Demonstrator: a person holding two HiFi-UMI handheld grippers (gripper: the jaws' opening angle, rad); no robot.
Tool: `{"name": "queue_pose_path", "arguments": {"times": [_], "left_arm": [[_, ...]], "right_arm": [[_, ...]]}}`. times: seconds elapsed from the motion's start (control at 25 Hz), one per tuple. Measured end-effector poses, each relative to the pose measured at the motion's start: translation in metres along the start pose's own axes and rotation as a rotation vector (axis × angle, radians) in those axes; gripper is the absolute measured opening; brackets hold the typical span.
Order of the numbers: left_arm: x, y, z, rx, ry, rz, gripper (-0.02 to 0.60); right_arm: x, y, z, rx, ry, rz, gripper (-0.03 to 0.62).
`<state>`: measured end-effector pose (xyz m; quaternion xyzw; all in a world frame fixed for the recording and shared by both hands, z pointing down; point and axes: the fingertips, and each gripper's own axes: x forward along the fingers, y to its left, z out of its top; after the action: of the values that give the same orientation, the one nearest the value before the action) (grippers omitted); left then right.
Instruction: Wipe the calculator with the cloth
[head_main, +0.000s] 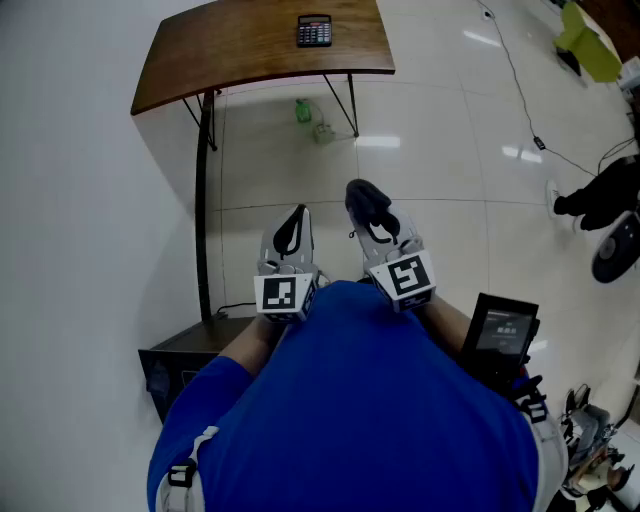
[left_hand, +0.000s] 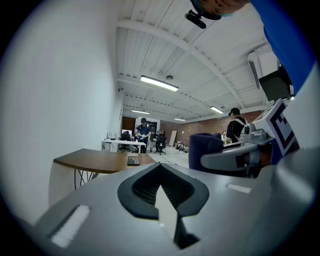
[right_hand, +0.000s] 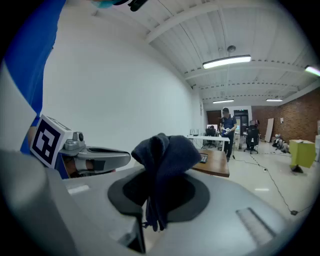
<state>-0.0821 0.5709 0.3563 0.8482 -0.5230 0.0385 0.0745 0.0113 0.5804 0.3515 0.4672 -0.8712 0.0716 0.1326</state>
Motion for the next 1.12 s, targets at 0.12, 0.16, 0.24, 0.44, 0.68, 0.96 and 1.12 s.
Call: {"name": "queue_pose_path", "arguments": {"times": [0.12, 0.16, 0.24, 0.44, 0.68, 0.96, 1.12], "left_arm": [[0.004, 0.006, 0.001, -0.007, 0.01, -0.006, 0.006], [0.005, 0.006, 0.002, -0.007, 0.007, -0.013, 0.006], [0.007, 0.006, 0.006, -0.003, -0.005, -0.024, 0.006], [0.006, 0.005, 0.005, 0.001, -0.02, -0.011, 0.006], [0.059, 0.01, 0.012, 0.023, -0.027, 0.03, 0.006], [0.165, 0.008, 0.027, 0.039, -0.018, 0.101, 0.006], [0.162, 0.01, 0.03, 0.058, -0.03, 0.128, 0.006]], "right_arm": [[0.005, -0.006, -0.002, 0.0, -0.019, -0.026, 0.069], [0.007, -0.008, -0.001, -0.004, -0.023, -0.036, 0.069], [0.007, -0.01, 0.003, -0.005, -0.02, -0.042, 0.069], [0.004, -0.009, 0.01, -0.009, -0.036, -0.034, 0.069], [0.034, -0.055, 0.015, -0.01, -0.049, 0.001, 0.069], [0.083, -0.15, 0.019, -0.014, -0.046, 0.054, 0.069], [0.083, -0.151, 0.015, -0.018, -0.057, 0.058, 0.069]]}}
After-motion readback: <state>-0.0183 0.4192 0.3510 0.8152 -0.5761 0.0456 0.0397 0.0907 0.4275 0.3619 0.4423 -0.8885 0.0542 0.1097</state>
